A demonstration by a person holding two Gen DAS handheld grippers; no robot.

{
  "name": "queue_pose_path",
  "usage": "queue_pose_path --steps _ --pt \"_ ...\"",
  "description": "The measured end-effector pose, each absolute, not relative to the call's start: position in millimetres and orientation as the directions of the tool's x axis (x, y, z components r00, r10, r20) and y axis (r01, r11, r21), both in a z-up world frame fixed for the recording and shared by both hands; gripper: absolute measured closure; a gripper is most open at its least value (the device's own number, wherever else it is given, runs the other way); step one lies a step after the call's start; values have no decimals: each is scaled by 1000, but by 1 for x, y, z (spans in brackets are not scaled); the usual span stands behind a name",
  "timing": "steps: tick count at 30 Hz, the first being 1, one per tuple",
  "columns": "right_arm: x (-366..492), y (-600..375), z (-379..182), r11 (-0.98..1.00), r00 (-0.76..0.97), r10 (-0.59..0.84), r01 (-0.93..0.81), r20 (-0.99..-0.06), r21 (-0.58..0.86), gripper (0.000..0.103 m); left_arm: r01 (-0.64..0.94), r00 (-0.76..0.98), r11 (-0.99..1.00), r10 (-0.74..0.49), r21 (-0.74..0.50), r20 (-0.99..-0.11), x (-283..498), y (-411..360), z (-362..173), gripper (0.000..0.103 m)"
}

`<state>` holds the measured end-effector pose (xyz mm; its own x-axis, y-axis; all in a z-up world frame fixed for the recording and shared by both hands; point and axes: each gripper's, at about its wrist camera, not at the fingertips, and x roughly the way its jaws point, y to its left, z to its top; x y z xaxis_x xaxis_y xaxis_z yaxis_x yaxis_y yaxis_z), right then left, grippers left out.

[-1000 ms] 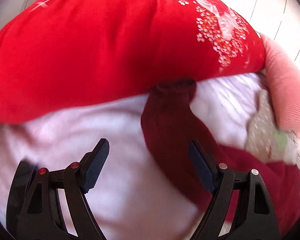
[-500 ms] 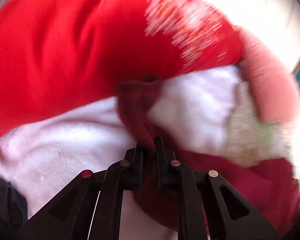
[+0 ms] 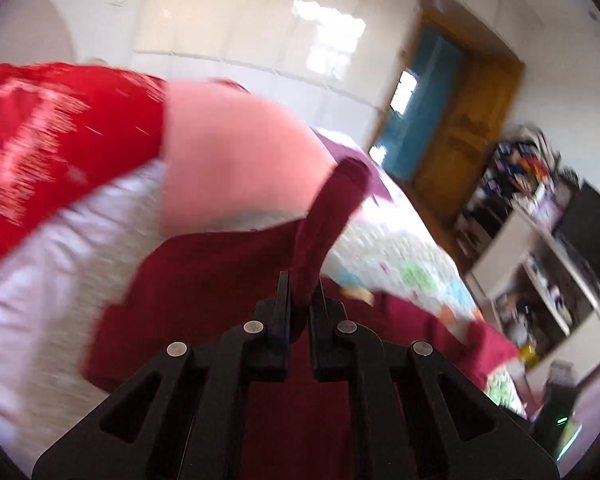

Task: Fold small clothes
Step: 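Fold the held sleeve across the sweater body and open the left gripper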

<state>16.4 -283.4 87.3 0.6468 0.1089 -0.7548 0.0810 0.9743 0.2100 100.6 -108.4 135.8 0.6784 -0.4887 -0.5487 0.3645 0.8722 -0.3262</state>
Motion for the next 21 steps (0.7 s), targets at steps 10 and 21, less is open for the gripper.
queue_pose_path --steps 10,21 --pt "29 -337 99 954 651 41 201 -758 223 17 473 453 848 -466 -238 -760 81 -182 50 94" --pt "103 -323 74 906 590 213 179 -779 383 14 288 731 946 -318 -150 -604 37 -55 110 35"
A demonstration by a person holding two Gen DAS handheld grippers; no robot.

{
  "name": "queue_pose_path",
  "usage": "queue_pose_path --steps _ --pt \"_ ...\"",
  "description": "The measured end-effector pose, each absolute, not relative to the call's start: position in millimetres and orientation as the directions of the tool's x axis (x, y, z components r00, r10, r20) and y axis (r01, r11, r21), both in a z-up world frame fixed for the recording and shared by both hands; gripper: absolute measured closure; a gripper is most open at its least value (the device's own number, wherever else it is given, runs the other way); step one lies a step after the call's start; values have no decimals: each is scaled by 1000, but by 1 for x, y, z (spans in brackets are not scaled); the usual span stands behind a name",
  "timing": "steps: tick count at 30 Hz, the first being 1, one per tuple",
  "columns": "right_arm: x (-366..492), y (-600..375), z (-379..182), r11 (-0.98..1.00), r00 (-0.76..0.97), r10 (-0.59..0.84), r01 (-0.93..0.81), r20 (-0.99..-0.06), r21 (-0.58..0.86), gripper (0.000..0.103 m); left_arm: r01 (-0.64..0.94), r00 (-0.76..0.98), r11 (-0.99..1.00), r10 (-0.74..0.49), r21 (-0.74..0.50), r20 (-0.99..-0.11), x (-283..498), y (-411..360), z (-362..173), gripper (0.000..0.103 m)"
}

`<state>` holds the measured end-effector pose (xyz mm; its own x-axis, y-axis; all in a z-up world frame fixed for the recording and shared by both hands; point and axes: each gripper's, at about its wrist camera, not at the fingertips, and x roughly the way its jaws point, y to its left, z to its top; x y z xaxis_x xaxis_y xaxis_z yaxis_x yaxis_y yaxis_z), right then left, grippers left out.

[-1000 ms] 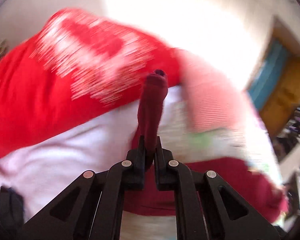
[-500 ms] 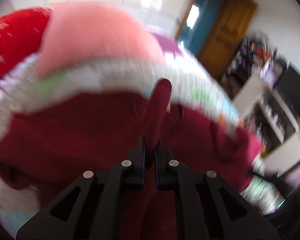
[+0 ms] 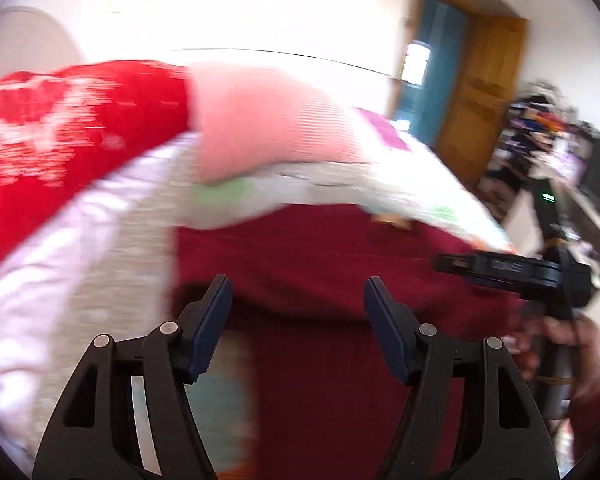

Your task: Fold small clothes

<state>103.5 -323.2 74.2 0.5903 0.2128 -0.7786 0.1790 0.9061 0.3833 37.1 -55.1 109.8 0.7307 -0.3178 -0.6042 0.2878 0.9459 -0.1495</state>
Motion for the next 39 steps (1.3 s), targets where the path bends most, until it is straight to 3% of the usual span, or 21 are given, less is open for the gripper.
queue_pose_path --steps 2,3,4,5,6,8,11,15,20,23,24,26,27,28,31,34,39 --pt "115 -312 66 930 579 199 144 -791 339 15 225 744 968 -243 -110 -622 49 -38 101 35" --pt "120 -307 61 941 566 193 123 -802 314 29 198 742 975 -217 -102 -635 53 -28 96 35" --pt "126 -298 55 955 545 185 95 -818 279 69 183 732 977 -210 -110 -649 60 -20 89 35" --pt "130 -294 49 959 529 192 76 -827 271 80 171 717 978 -208 -121 -665 67 -17 82 35" --pt "131 -292 46 958 527 202 69 -826 279 82 156 700 979 -204 -133 -684 70 -14 75 35" --pt "129 -291 54 967 558 185 45 -809 252 99 135 696 980 -198 -145 -691 72 -9 74 35" --pt "116 -302 86 968 637 187 12 -747 252 99 130 717 980 -196 -148 -669 71 -10 76 35" --pt "82 -344 140 985 767 -7 114 -642 125 99 156 729 974 -227 -165 -645 70 -22 81 35" --pt "84 -382 110 973 683 -11 177 -730 150 99 188 713 971 -240 -151 -659 75 -49 80 35" --pt "95 -386 84 975 633 -124 223 -764 26 99 205 700 972 -230 -119 -676 82 -68 74 35" --pt "98 -390 75 970 595 -158 243 -788 -11 96 213 681 972 -218 -95 -699 88 -75 68 35" --pt "100 -398 73 962 550 -157 275 -820 0 78 218 663 974 -194 -62 -723 94 -83 58 35" --pt "94 -400 79 958 574 -148 284 -805 26 63 215 652 976 -176 -43 -737 97 -86 51 35" --pt "87 -400 89 956 620 -136 286 -773 62 55 211 638 977 -160 -30 -753 100 -87 44 35" --pt "88 -371 113 983 701 -25 148 -713 110 55 200 609 979 -158 -43 -777 104 -86 30 35" --pt "117 -323 108 994 673 112 -71 -731 87 55 185 603 980 -173 -75 -779 103 -83 27 35" --pt "173 -277 71 968 595 150 -251 -790 -5 55 182 592 979 -182 -89 -785 104 -84 22 35"
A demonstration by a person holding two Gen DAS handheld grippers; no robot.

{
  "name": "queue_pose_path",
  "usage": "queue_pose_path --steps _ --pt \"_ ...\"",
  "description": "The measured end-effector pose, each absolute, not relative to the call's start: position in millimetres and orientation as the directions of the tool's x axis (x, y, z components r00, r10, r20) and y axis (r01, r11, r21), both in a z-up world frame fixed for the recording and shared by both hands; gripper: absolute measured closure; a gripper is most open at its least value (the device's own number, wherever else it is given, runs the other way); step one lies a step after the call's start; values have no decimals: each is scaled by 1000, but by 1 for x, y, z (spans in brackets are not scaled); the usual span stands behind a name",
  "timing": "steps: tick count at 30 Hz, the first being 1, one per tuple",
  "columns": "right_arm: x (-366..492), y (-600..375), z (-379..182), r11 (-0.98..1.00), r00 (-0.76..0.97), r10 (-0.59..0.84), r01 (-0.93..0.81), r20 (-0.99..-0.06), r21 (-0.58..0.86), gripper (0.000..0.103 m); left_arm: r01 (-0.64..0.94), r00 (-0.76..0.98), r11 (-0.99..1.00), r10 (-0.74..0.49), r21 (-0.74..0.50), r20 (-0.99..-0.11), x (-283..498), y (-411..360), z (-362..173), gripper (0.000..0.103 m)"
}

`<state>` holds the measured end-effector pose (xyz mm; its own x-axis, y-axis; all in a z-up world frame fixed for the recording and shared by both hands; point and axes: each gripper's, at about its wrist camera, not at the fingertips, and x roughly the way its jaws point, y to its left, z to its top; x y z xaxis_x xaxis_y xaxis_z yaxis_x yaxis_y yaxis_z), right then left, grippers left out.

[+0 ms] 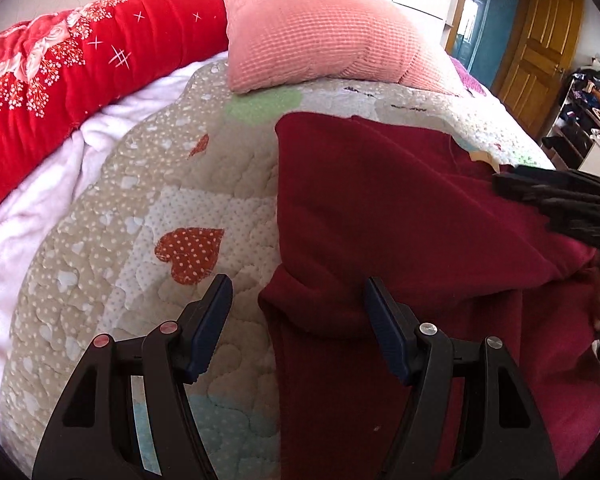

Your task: Fold small clothes

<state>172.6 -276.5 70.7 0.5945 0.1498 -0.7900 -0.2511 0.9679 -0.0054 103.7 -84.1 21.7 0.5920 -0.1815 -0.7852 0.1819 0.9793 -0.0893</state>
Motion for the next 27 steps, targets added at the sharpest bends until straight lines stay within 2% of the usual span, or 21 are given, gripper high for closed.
queue_pose_path --steps 3,4,5,6,7,11,13,17,20,21,24,27 --pt "195 -265 50 942 542 95 -319 -835 -101 55 181 588 977 -200 -114 -783 106 -83 21 35" --pt "197 -264 48 938 544 97 -331 -833 -107 59 179 587 976 -205 -121 -784 107 -82 20 35" --pt "199 -264 46 933 534 121 -348 -837 -88 67 177 584 976 -209 -128 -784 108 -82 18 35" --pt "199 -263 46 928 519 147 -367 -842 -64 86 176 582 975 -212 -134 -785 109 -82 17 35" --pt "198 -261 48 925 517 155 -375 -842 -61 100 175 582 975 -216 -139 -784 109 -81 17 34" --pt "194 -263 58 940 551 103 -325 -828 -99 100 174 585 974 -223 -147 -780 109 -81 17 34" --pt "199 -273 57 969 577 74 -234 -813 -78 100 173 586 974 -219 -144 -780 109 -82 16 33" --pt "204 -269 39 978 564 47 -193 -824 -76 100 172 590 976 -210 -133 -780 109 -83 15 32" --pt "186 -277 58 985 550 70 -172 -832 -31 98 168 591 977 -207 -132 -780 108 -81 19 32" --pt "170 -285 67 987 549 95 -160 -831 7 92 166 594 979 -197 -120 -780 105 -81 22 32" --pt "123 -307 73 989 553 114 -141 -825 42 67 181 629 979 -193 -99 -753 90 -81 37 32" --pt "86 -327 50 993 507 30 -115 -861 -33 67 207 613 973 -213 -106 -761 75 -86 40 32"
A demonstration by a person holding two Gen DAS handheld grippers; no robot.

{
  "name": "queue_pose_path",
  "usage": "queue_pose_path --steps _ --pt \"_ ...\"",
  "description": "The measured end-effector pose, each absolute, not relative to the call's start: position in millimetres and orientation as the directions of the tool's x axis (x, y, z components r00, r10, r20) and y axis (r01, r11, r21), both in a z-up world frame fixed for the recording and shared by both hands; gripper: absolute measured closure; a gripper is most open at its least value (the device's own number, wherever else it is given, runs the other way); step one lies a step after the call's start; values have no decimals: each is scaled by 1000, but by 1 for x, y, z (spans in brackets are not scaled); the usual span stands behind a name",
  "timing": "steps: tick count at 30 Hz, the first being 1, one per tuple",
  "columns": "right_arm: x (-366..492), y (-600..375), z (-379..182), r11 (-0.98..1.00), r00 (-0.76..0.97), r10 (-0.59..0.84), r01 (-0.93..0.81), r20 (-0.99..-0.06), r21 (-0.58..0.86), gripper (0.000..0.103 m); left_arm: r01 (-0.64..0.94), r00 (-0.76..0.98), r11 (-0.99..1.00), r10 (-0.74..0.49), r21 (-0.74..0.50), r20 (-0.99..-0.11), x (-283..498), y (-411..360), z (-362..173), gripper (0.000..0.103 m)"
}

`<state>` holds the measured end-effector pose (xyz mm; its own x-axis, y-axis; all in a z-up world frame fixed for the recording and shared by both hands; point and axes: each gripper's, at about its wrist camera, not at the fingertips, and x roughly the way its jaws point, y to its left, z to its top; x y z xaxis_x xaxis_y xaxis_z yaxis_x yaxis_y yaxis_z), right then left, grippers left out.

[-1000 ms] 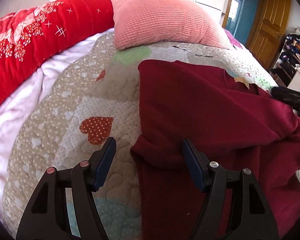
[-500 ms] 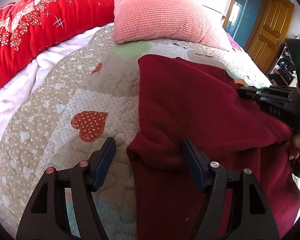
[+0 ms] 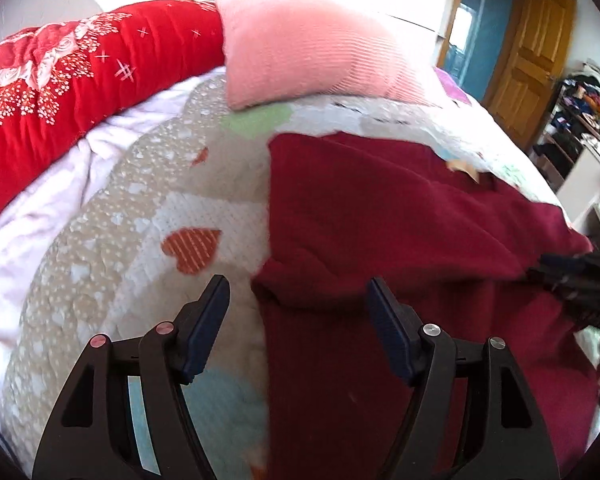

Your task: Fold small clothes

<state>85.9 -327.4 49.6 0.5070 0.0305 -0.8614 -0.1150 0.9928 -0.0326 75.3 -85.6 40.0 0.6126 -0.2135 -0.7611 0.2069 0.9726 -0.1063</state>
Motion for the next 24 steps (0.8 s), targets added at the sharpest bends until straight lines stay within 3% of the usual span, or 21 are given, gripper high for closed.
queue_pose_path --steps 4,8,11,13,24 --pt "60 -339 46 994 535 35 -106 -844 -26 67 233 590 969 -211 -85 -779 56 -95 41 32" --pt "10 -353 69 994 594 105 -46 -798 97 63 250 585 961 -249 -121 -772 32 -99 49 32" --pt "-27 -366 74 988 613 115 8 -782 151 54 276 582 954 -260 -114 -770 13 -102 51 32" --pt "-52 -376 67 980 595 110 70 -796 188 41 286 572 953 -250 -95 -781 -2 -101 49 32" --pt "-161 -386 41 919 539 301 55 -787 389 39 220 456 934 -355 -283 -816 -85 -42 42 32"
